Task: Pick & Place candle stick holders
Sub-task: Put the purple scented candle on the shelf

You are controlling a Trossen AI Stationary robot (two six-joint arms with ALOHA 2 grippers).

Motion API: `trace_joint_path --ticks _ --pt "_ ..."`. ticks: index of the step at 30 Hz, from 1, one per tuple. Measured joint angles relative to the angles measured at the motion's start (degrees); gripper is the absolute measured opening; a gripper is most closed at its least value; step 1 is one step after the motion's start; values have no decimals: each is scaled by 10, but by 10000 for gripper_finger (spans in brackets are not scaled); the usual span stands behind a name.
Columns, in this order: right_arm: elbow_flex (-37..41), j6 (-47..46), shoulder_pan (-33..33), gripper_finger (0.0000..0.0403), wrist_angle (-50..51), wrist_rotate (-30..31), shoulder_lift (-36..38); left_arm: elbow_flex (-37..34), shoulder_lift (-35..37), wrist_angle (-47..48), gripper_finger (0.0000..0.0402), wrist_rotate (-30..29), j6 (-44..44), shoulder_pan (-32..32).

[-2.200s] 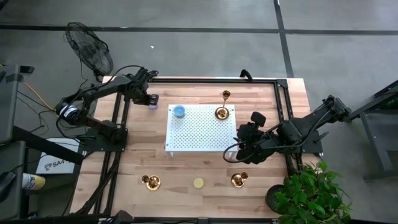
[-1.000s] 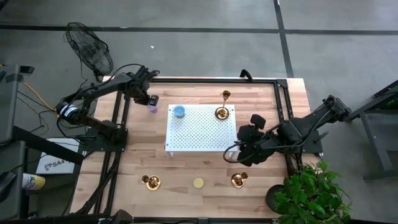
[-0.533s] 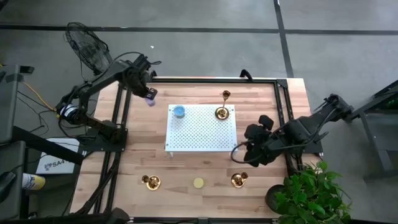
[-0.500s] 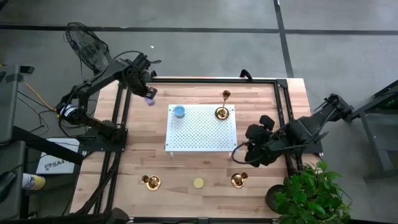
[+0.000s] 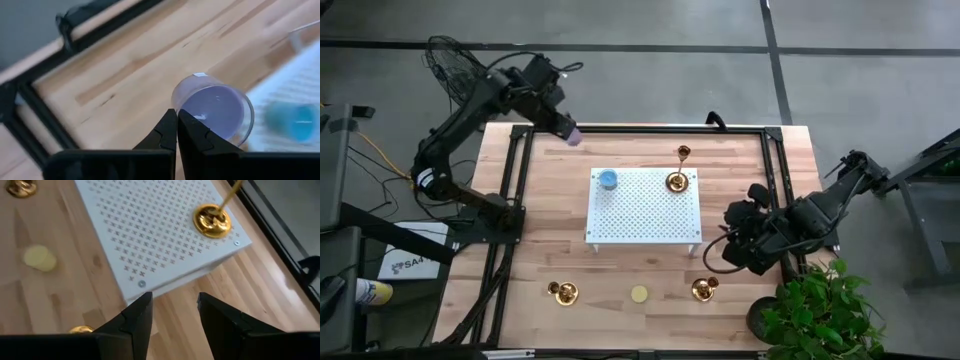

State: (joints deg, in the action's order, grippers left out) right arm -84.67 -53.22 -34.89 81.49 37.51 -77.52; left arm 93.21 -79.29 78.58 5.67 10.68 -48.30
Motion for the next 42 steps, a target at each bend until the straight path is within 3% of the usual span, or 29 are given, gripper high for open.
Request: trace_joint_path --ticks 13,20,31,42 --pt "4 15 -6 154 35 -6 18 172 -32 9 0 -17 81 108" --pt "80 8 -24 154 -24 -5 83 226 -90 9 0 -28 93 169" --pt "192 -8 -31 154 -121 -36 169 238 -166 8 0 -28 94 249" --pt "208 11 -31 153 -123 -39 181 238 -225 -9 0 -58 89 313"
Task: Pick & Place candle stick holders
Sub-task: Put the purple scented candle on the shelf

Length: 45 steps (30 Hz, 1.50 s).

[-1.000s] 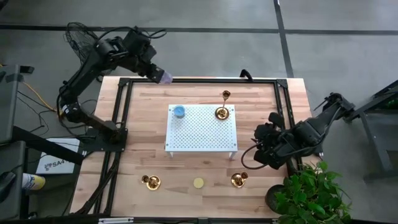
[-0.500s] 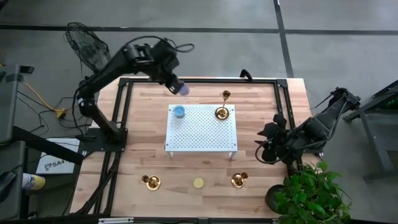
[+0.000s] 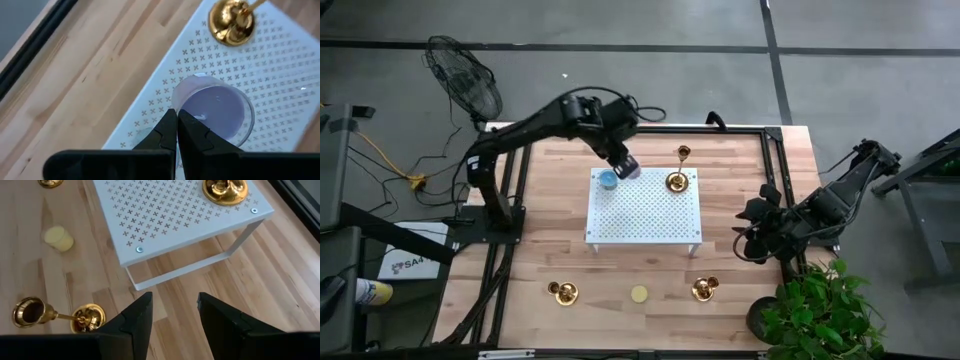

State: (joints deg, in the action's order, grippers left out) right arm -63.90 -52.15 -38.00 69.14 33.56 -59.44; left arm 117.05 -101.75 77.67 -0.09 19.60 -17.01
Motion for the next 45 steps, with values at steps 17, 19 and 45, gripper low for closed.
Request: trace_joint_path --ticks 17,19,45 --pt "0 -2 0 153 0 -7 0 -14 -25 14 0 -36 -28 10" --pt "0 -3 0 153 0 -7 0 -14 -25 14 0 -36 -28 12" --pt "0 -5 1 153 -13 5 0 -15 -61 27 0 -65 26 60"
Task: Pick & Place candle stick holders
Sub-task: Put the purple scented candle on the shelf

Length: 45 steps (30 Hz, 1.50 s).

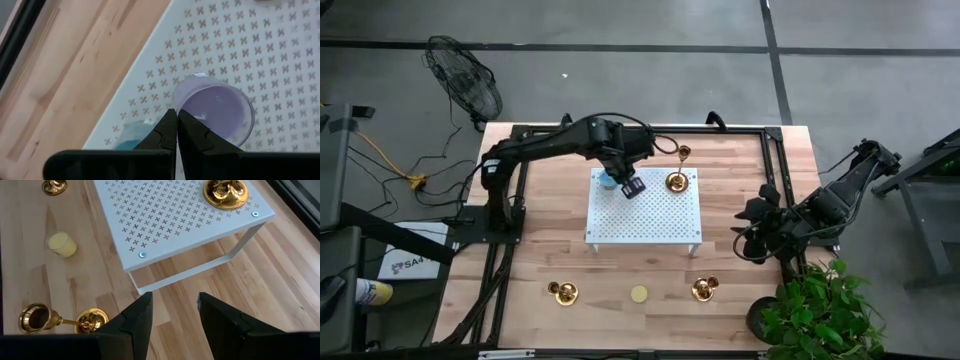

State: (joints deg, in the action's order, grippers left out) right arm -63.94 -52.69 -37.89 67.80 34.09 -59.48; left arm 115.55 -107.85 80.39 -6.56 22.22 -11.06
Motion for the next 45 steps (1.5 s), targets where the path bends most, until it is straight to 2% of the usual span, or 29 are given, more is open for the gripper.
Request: trace_joint_path --ticks 12,45 --pt "0 1 0 154 -8 -2 0 0 -1 28 0 -16 10 -2" --pt "0 2 0 153 -13 -3 0 1 -1 19 0 -14 6 -2"
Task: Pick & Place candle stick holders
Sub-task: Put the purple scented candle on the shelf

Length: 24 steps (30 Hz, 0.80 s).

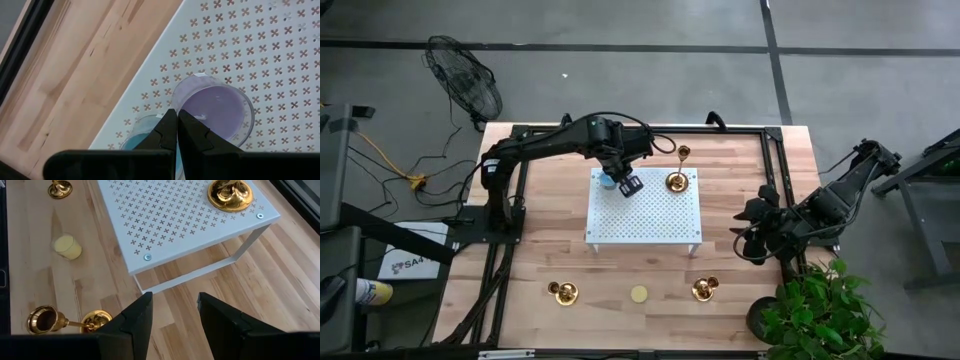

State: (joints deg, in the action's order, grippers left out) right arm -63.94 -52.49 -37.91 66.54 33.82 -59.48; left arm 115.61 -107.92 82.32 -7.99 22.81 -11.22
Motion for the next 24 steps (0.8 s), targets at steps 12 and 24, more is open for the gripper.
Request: trace_joint_path --ticks 12,24 --pt "0 0 0 153 0 1 0 0 0 -25 0 25 -1 0" --pt "0 3 0 153 0 0 0 1 -8 -26 0 20 -1 0"
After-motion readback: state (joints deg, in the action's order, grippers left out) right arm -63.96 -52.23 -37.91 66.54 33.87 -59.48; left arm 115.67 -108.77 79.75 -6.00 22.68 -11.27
